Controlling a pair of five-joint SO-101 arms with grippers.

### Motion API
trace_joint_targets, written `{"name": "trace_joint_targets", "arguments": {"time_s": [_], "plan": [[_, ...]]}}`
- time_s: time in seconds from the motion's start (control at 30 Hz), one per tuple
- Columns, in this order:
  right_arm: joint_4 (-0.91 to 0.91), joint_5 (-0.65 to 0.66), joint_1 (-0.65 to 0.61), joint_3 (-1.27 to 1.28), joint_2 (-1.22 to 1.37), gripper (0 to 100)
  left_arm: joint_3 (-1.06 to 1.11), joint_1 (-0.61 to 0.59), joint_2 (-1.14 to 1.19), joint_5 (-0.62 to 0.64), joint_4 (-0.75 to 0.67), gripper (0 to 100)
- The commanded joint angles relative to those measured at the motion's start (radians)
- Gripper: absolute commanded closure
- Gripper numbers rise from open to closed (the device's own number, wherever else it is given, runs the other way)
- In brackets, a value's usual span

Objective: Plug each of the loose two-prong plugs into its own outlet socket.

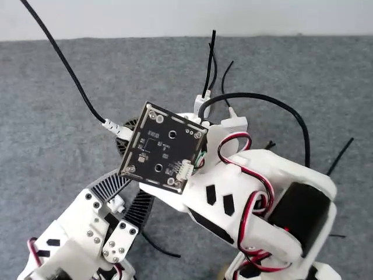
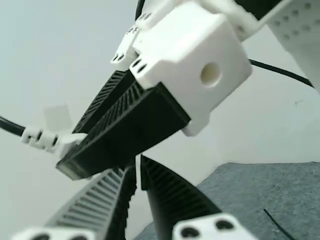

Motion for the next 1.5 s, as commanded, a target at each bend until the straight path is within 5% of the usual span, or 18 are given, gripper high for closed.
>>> {"name": "trace_joint_targets", "arguments": {"time_s": [0.0,0.63,1.47], "plan": [[0.027,-0.018,-0.015,0.000,-0.016,99.1,-0.012,-0.005,0.002,-0.029,0.000,99],[0.113,-0.049,-0.022,0.005,-0.111,99.1,0.142,-0.052,0.002,-0.023,-0.106,99],[0.114,-0.048,-0.021,0.006,-0.062,99.1,0.021,0.126,0.002,0.026,0.025,99]]}}
